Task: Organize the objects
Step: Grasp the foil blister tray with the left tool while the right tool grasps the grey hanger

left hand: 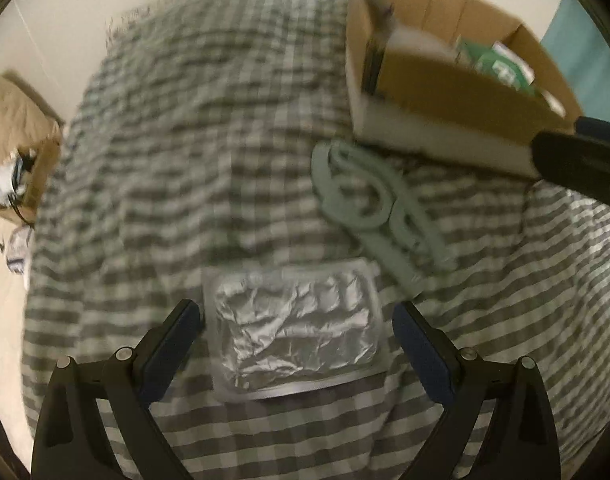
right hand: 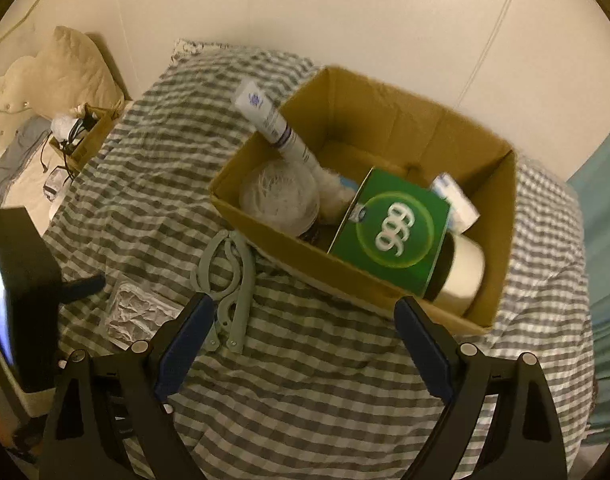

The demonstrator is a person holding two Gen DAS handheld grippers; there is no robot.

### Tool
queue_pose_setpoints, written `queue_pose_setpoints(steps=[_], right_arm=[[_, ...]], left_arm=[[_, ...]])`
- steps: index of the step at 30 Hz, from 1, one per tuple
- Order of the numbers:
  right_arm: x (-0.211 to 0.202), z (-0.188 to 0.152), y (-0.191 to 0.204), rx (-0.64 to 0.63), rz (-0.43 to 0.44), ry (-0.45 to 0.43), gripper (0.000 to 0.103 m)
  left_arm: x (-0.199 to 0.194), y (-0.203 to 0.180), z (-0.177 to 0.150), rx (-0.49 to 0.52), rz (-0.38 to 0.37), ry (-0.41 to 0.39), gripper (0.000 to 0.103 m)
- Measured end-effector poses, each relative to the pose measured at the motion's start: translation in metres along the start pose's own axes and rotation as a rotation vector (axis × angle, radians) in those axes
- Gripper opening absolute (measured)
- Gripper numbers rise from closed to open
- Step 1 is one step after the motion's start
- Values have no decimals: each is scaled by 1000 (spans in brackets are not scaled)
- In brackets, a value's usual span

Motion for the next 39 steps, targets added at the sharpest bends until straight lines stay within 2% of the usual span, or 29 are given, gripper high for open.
queue_pose_setpoints(steps=[3,10,12,16,19,22,25,30,35,39], right_arm=[[11,-4,-2,13,7,35,92],[15,-8,-6,28,-12,59,92],[14,-7,-5,23,-26,57,92],[12,-8,-6,27,-37,59,92],[10,-4,-3,19,-46,57,92],[9,0,4,8,-44,54,92],[11,4,13,4,-33,57,92],[24,8,26,-3,-3,83,92],[47,14,45,-6,47,129,92],[68,16,59,-22,79,176,91]], left_arm=[[15,0,-6,5,12,41,99],[23,-9,-14,70,24,2,100],[22,-10,-16,86,11,-2,94],[12,-8,-21,102,-23,1,94],[2,-7,-24,110,-18,-1,94],[-15,3,-19,92,28,-47,94],[-29,28,-5,24,71,-85,94],[-33,66,18,-106,102,-83,94],[-32,83,34,-126,150,-91,94],[-28,92,35,-133,130,-85,94]])
Point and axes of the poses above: each gripper's, at about its wrist camera, not at the fingertips, and x roughly the way its jaws point, y to its left, z to its top, the point moved 1 cm from there along x, roughly the way its jaws point, and after that the axes turned 7 degrees about -x, right-handed, at the moved point
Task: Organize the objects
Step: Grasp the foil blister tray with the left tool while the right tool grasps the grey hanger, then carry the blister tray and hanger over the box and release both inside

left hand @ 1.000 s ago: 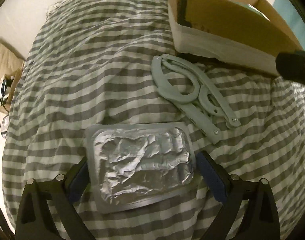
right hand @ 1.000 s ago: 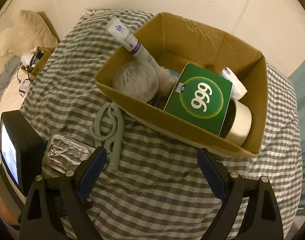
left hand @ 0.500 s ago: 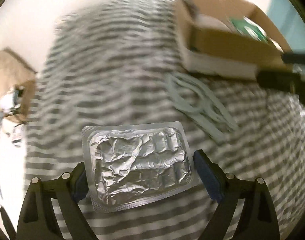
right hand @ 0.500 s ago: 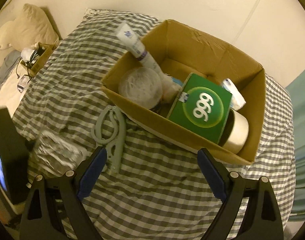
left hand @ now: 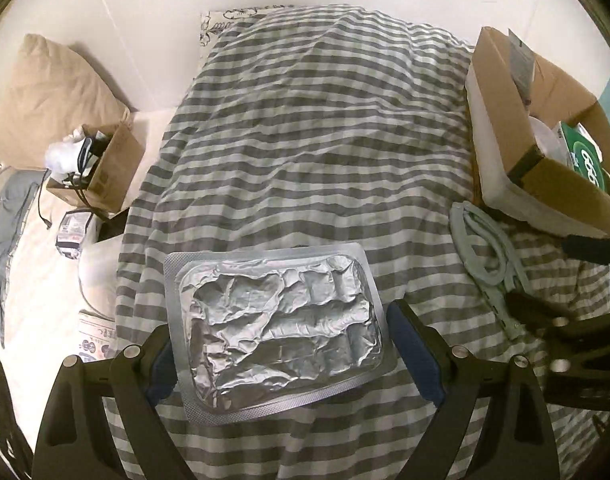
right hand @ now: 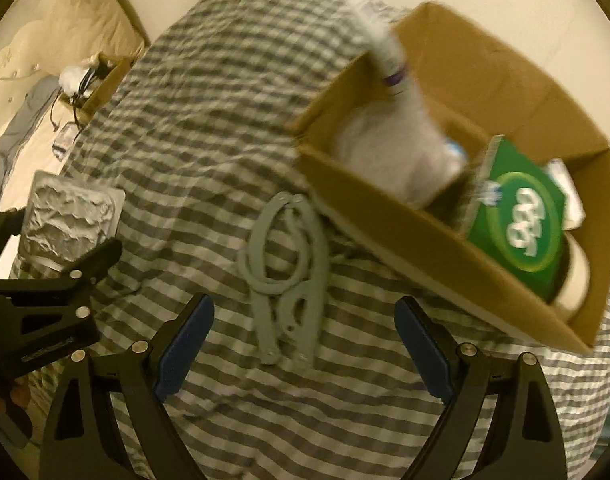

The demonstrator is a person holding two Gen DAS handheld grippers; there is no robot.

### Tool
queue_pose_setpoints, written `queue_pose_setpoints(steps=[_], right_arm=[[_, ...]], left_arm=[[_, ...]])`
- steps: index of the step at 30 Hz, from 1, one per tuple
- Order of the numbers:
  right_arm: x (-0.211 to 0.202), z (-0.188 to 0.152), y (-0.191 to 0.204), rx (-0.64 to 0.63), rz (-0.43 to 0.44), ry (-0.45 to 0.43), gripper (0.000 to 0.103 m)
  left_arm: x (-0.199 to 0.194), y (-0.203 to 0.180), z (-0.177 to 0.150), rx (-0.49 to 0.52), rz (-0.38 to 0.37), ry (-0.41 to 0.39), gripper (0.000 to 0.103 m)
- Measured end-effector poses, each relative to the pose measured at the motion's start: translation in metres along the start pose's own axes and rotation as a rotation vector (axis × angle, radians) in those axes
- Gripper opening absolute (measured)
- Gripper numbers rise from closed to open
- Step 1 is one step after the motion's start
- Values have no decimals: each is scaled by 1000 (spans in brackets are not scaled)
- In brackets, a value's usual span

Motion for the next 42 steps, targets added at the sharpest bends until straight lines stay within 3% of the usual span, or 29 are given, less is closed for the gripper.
queue_pose_setpoints(steps=[13,14,15,20,22,27,29,32,33,42], right_arm=[[55,31,19,10,-3,85,83],[56,32,19,195,-47,61,83],[58,33,19,194,-51,64,82],[65,35,17,205,-61,92,67],[63,35,18,185,-74,98,54],[53,35,30,128,-113,95,52],[47,33,36,114,-123,92,45],[33,29,45,97,-136,89,26],[30,26,46,92,-146,92,14],[-26,8,55,132,-174,19,12]], left_arm=[[7,11,0,-6,-31,21,94],[8,13,0,-8,-33,24,94],[9,14,1,-11,-35,27,94],[11,17,1,-31,-48,45,94],[9,16,1,-25,-46,41,94],[4,16,0,-28,-33,37,94],[1,17,0,-32,-26,37,94],[-5,16,0,-36,-21,32,94],[-8,15,0,-35,-22,27,94],[-39,2,-4,-13,10,-38,94]])
Point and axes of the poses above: each gripper's, at about its wrist camera, not at the fingertips, and x roughly the way its jaws point, y to its left, z to its top, the point moved 1 cm from there along x, roughly the way its jaws point, and after that the axes turned 7 degrees about -x, right-handed, at the moved point
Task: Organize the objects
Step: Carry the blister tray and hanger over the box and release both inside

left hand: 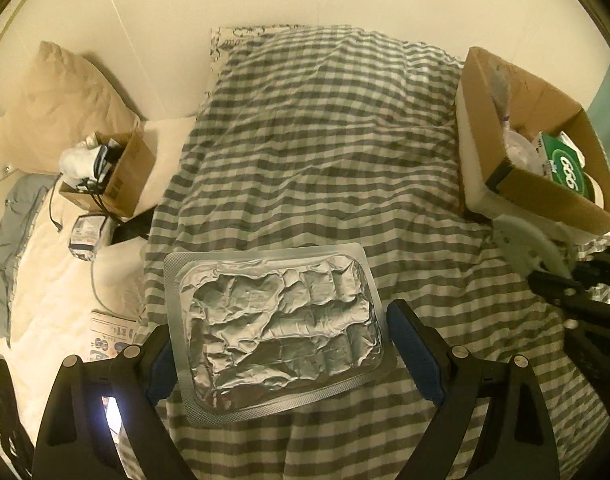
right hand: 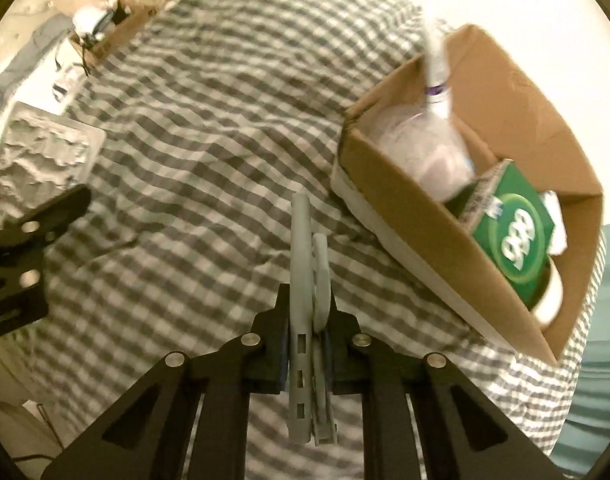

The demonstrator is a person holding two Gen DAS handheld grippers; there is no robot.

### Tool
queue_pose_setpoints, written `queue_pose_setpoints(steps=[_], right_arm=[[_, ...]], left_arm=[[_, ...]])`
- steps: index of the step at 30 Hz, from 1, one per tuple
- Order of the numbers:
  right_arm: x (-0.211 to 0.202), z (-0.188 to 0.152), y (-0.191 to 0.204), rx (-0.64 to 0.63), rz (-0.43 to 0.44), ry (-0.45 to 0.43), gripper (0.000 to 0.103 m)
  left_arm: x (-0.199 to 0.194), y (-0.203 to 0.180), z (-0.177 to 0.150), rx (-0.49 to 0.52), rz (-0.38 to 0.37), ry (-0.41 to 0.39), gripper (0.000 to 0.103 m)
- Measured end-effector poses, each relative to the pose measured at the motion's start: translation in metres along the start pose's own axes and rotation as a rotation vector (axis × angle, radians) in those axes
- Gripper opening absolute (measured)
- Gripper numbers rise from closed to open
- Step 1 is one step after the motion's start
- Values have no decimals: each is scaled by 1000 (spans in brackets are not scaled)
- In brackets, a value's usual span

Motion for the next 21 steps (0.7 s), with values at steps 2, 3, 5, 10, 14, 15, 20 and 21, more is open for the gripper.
queue_pose_setpoints(steps=[2,3,5,10,14,15,20,21], right_arm=[[-17,-6,-3,22,-3,-34,12],[-24,-14,-7,32,-1,-49,12],[-40,-24,-19,55,-3,-85,12],[-92,-50,-39,122,-22,-183,12],[-121,-55,-61,199,-20,-273,12],[-128,-57,-66,215,-27,-295,12],[-157,-64,-93,273,-90,-385,12],[-163,-67,-98,287,-93,-398,12]], left_arm=[[-9,-4,0,-5,-10,-9,94],[-14,-7,0,-8,-16,-15,94],[-28,-14,0,-5,-33,-39,94],[-71,-34,7,1,-90,-125,94],[-99,-54,17,28,-130,-169,94],[-105,-60,21,36,-135,-175,94],[-135,-100,45,87,-229,-206,94],[-139,-108,50,103,-234,-215,94]])
Point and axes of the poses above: each gripper's, at about its wrist camera, not at the fingertips, and x roughly the way its jaws point, y to its left, z to its top, the point moved 1 cm from there along x, roughly the way its jaws point, and after that the axes turned 7 degrees about -x, right-handed, at the moved point
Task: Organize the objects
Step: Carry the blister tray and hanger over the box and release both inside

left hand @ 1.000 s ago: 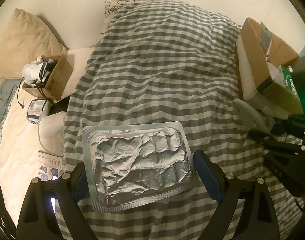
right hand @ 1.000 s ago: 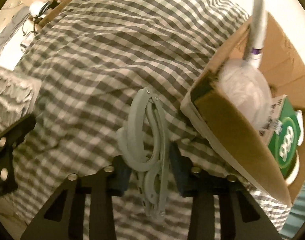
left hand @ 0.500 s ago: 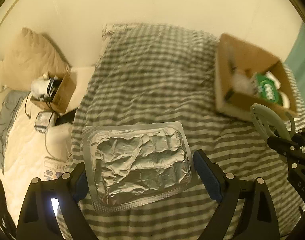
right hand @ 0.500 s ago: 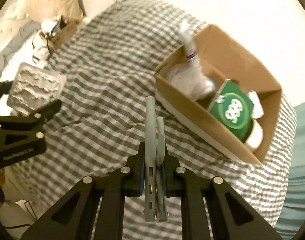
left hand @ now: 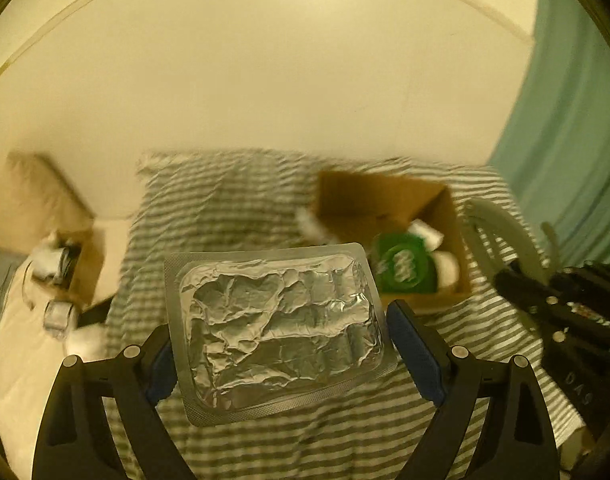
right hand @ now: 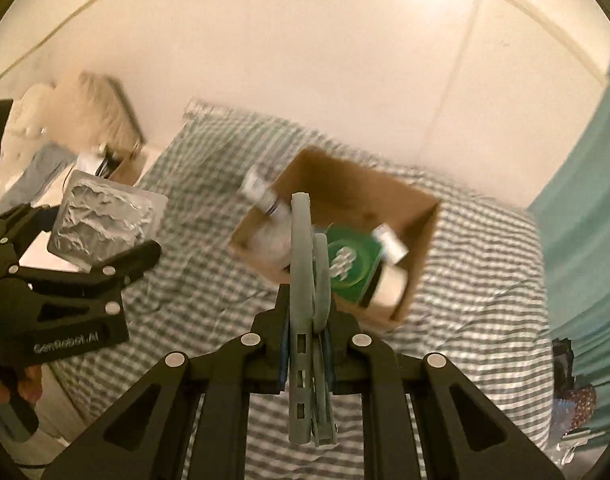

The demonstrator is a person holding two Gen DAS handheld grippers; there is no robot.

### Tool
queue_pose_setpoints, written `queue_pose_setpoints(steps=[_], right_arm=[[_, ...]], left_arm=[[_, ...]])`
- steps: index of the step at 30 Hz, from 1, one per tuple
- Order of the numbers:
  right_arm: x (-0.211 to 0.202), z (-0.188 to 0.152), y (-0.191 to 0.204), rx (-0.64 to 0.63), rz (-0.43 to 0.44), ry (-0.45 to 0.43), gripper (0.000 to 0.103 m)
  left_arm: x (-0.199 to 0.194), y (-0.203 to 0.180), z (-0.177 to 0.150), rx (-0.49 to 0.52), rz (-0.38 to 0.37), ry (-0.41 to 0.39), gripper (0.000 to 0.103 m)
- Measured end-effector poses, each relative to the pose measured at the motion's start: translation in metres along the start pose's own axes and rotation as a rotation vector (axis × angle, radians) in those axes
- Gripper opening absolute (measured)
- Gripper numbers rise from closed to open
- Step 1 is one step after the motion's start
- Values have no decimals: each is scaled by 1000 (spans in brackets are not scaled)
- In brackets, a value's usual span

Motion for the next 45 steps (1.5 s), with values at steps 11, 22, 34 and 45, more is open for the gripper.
queue_pose_setpoints(steps=[11,22,34,45], right_arm=[[9,30,-60,164,-55,-113,12],[96,39,-97,277,-47,-49,12],[126,34,-123,351,-1,-43,13],[74,44,-114,328,-42,-160,33]], left_arm=[[41,-65,59,178,-34,-106,94],[129,-59,75,125,-139,-46,94],[160,-74,74,168,-118,-9,96],[126,-68,78,131,-107,-54,103]])
Point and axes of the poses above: each gripper's, at about its wrist camera, not at the fingertips, and x roughly the way its jaws point, y to its left, z to its top, the point moved 1 cm from there along x, roughly the way its jaws point, and after that the axes turned 7 degrees about -x, right-handed, at the moved point
